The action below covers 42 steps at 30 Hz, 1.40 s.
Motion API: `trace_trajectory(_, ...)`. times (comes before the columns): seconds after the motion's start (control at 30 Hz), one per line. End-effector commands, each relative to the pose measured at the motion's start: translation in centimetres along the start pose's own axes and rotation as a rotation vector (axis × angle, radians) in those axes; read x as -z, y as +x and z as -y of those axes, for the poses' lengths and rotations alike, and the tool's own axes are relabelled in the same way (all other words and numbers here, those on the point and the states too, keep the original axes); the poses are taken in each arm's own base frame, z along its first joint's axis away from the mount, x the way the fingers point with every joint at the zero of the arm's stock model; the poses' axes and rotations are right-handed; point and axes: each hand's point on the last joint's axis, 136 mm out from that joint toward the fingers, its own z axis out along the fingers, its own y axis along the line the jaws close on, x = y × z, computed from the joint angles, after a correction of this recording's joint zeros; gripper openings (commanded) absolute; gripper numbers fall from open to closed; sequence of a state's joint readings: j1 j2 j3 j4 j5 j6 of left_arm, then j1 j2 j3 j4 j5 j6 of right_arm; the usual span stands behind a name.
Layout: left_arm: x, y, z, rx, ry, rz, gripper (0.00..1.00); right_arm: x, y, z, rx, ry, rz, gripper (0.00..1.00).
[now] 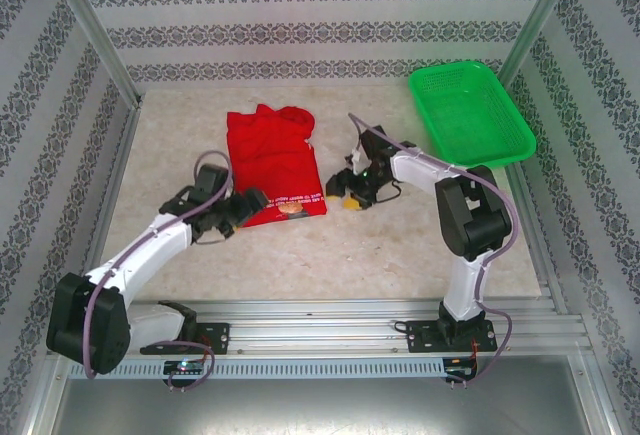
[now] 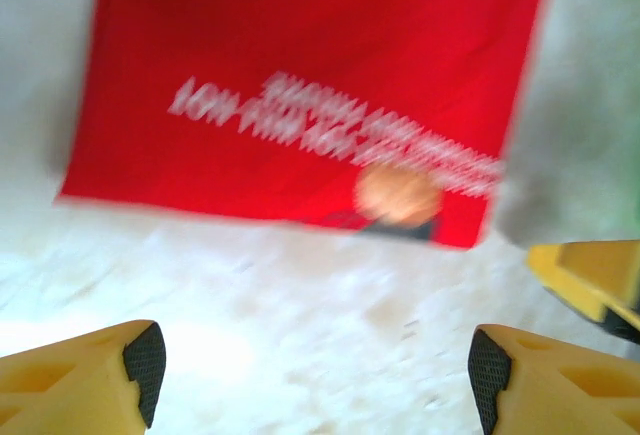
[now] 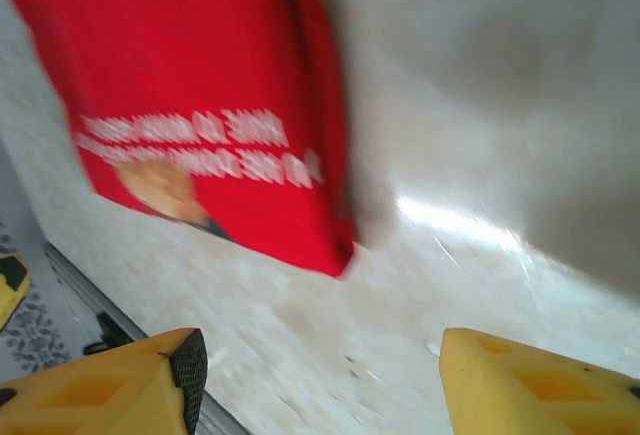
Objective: Fold and stack the t-shirts
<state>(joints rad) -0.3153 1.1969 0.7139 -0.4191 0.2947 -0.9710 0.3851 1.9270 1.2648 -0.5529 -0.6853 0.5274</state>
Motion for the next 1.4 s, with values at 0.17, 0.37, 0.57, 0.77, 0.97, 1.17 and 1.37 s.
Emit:
trace_trajectory(0.17,-1.0,0.9,-3.8,0.116,-0.074,0.047,0.80,-2.5,0.1,0.1,0.030,-0.010,-0.012,0.64)
trace_trajectory(0.37,-2.4,0.3,-5.0,0.196,-0.039,0.125,0.78,-3.5,-0.1,0.8,0.013,0.000,-0.007,0.64)
trace_trajectory(0.57,-2.8,-1.6,-3.7,0.226,0.037,0.198,0.76,-3.8,-0.8,0.5,0.001,-0.014,0.005,0.63)
trace_trajectory(0.77,-2.9,-3.3,-2.3,0.229,0.068,0.218,0.74,-4.2,-1.4,0.3,-0.012,-0.016,0.001,0.63)
trace_trajectory(0.97,-3.7,-4.3,-2.8,0.256,0.064,0.224,0.70,-4.7,-1.4,-0.6,-0.004,-0.023,-0.014,0.62)
trace_trajectory(1.17,-5.1,-5.1,-2.5,0.260,0.083,0.217,0.63,-5.4,-0.9,-1.4,0.000,-0.015,-0.039,0.62)
trace_trajectory(1.37,-6.6,-5.6,-1.9,0.251,0.088,0.194,0.54,-5.6,-1.5,-2.3,0.001,-0.001,-0.052,0.60)
